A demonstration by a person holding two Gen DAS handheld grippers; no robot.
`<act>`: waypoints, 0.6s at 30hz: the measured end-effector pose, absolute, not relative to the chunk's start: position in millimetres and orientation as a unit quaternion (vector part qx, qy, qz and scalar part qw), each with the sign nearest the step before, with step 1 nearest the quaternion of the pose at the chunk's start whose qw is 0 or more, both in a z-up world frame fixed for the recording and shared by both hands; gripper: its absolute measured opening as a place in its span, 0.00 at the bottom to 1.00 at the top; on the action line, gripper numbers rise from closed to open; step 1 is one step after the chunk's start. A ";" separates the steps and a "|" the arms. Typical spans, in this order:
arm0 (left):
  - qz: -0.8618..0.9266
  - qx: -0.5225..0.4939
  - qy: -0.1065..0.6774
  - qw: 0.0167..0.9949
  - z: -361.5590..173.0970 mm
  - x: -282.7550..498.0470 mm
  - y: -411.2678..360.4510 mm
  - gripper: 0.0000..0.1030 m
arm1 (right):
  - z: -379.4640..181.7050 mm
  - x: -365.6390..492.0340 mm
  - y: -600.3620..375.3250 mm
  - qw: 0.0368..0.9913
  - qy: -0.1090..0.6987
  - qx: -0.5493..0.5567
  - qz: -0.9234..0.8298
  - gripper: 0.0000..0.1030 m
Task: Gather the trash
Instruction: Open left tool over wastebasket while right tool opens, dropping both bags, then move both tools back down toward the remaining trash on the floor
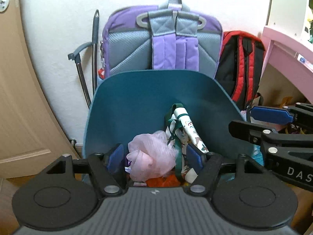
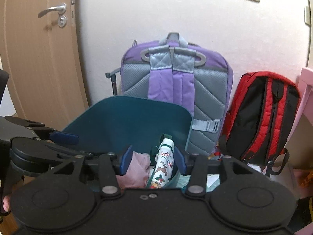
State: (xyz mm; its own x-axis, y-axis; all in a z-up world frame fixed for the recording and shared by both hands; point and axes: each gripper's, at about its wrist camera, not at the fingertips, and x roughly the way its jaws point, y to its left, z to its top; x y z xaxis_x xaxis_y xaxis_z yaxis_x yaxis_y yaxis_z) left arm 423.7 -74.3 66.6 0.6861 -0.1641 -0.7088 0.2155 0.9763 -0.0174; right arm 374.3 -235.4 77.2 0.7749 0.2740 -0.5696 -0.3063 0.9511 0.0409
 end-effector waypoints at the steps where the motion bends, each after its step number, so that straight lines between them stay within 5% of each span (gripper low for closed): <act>1: -0.104 0.033 0.380 0.919 70.9 417.8 -73.7 0.71 | 80.9 369.6 -235.3 0.942 0.296 -0.028 0.155 0.47; 18: -0.121 0.007 0.335 0.934 133.5 300.4 -43.6 0.79 | 142.3 261.3 -224.9 0.945 0.270 -0.039 0.182 0.48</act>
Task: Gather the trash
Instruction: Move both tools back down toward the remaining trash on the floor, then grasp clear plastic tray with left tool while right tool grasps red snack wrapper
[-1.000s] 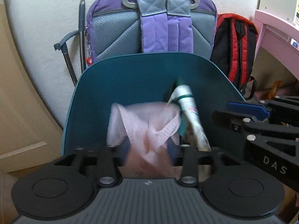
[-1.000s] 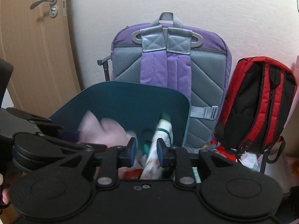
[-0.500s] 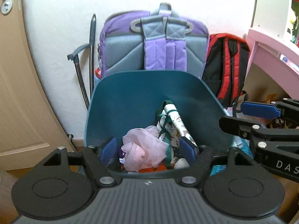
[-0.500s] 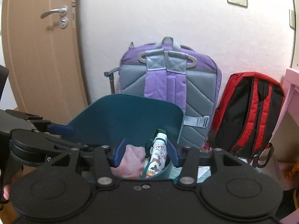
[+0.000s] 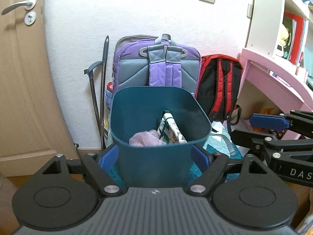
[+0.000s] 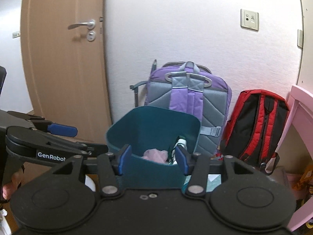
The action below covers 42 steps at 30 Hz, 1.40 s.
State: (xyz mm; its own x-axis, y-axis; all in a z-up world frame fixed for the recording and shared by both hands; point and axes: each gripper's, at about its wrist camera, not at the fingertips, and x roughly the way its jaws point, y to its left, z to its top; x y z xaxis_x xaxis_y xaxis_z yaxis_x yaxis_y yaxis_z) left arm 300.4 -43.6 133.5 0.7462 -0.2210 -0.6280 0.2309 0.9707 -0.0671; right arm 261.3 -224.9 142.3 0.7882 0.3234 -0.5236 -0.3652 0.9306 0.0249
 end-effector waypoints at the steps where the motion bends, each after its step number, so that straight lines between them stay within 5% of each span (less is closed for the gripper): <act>1: -0.123 0.006 0.336 0.934 133.0 293.1 -40.4 0.80 | 142.9 255.6 -223.3 0.944 0.269 -0.039 0.185 0.48; 11: -0.133 -0.006 0.362 0.923 76.9 247.3 -5.6 0.82 | 86.3 228.9 -205.2 0.922 0.311 -0.028 0.229 0.48; 15: -0.116 -0.024 0.376 0.919 29.6 244.2 18.5 1.00 | 34.6 233.6 -196.1 0.902 0.352 -0.011 0.250 0.48; 31: -0.055 -0.037 0.493 0.868 -216.3 290.2 108.3 1.00 | -216.1 270.1 -129.6 0.814 0.500 -0.031 0.293 0.48; 42: -0.120 0.055 0.561 0.817 -374.7 318.6 104.7 1.00 | -363.5 293.5 -81.0 0.743 0.576 -0.084 0.329 0.48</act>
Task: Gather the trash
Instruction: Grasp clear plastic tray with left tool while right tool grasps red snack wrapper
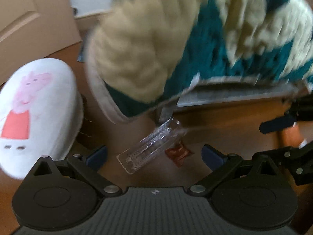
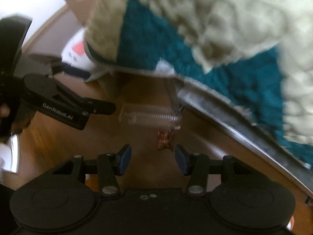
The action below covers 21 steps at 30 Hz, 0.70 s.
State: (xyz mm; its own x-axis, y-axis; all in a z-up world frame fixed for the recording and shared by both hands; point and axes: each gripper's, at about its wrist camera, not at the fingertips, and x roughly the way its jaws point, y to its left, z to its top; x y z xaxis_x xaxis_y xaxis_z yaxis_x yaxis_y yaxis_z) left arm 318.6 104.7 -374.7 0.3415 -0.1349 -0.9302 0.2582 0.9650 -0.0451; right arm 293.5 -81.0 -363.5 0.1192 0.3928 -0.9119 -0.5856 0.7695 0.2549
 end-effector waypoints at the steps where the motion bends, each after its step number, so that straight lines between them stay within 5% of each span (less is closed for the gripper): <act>1: -0.130 0.067 0.567 0.810 -388.0 322.3 104.1 1.00 | -374.3 294.7 -78.0 0.738 0.581 -0.092 0.332 0.48; 13: -0.176 0.168 0.603 0.760 -512.7 349.9 108.8 1.00 | -492.5 314.6 -40.1 0.694 0.618 -0.135 0.345 0.48; 21: -0.194 0.175 0.617 0.742 -551.0 359.9 108.2 0.97 | -536.5 330.3 -15.5 0.686 0.625 -0.148 0.341 0.48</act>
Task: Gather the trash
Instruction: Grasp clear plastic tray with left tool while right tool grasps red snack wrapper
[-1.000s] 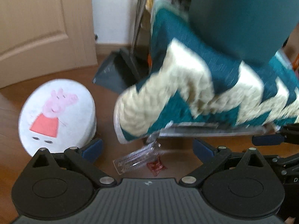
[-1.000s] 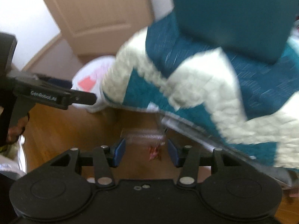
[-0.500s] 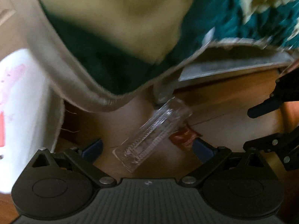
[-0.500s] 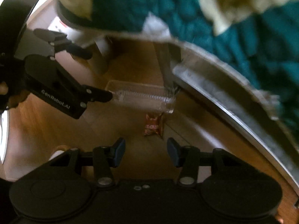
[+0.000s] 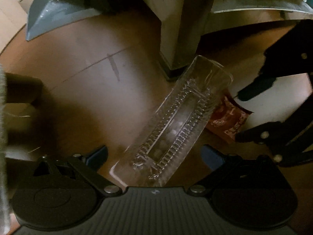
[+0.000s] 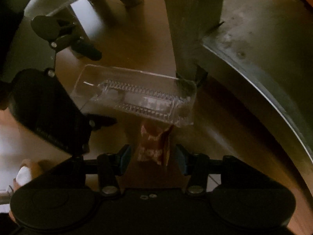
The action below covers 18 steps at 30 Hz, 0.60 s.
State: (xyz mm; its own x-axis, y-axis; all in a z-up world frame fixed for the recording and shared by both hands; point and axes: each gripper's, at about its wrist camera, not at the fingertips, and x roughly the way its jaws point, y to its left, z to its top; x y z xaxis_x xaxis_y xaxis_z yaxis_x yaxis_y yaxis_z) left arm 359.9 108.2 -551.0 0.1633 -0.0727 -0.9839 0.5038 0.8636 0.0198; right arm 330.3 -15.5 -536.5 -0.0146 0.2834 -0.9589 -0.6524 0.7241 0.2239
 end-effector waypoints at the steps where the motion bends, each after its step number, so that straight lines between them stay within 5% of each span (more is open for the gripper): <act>1: -0.195 0.178 0.618 0.741 -551.6 361.3 109.4 0.96 | -539.5 330.7 -13.2 0.684 0.627 -0.149 0.342 0.48; 4: -0.199 0.174 0.625 0.734 -558.4 367.1 112.3 0.95 | -544.7 330.4 -8.6 0.679 0.629 -0.150 0.349 0.47; 8: -0.206 0.163 0.634 0.727 -565.1 374.1 115.1 0.76 | -547.4 329.3 -5.7 0.674 0.633 -0.144 0.354 0.45; 14: -0.215 0.163 0.638 0.722 -564.4 376.6 113.9 0.64 | -547.8 330.8 -3.9 0.674 0.633 -0.142 0.354 0.44; 18: -0.215 0.155 0.638 0.723 -561.0 373.9 111.0 0.57 | -549.8 334.0 -4.5 0.673 0.634 -0.144 0.354 0.30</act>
State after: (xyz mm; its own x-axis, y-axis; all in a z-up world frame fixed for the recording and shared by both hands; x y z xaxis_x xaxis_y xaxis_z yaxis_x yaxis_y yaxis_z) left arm 373.9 111.0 -561.0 0.0940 -0.1129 -0.9892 0.5084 0.8597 -0.0498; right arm 334.0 -4.5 -549.8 -0.0536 0.2935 -0.9545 -0.6588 0.7079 0.2546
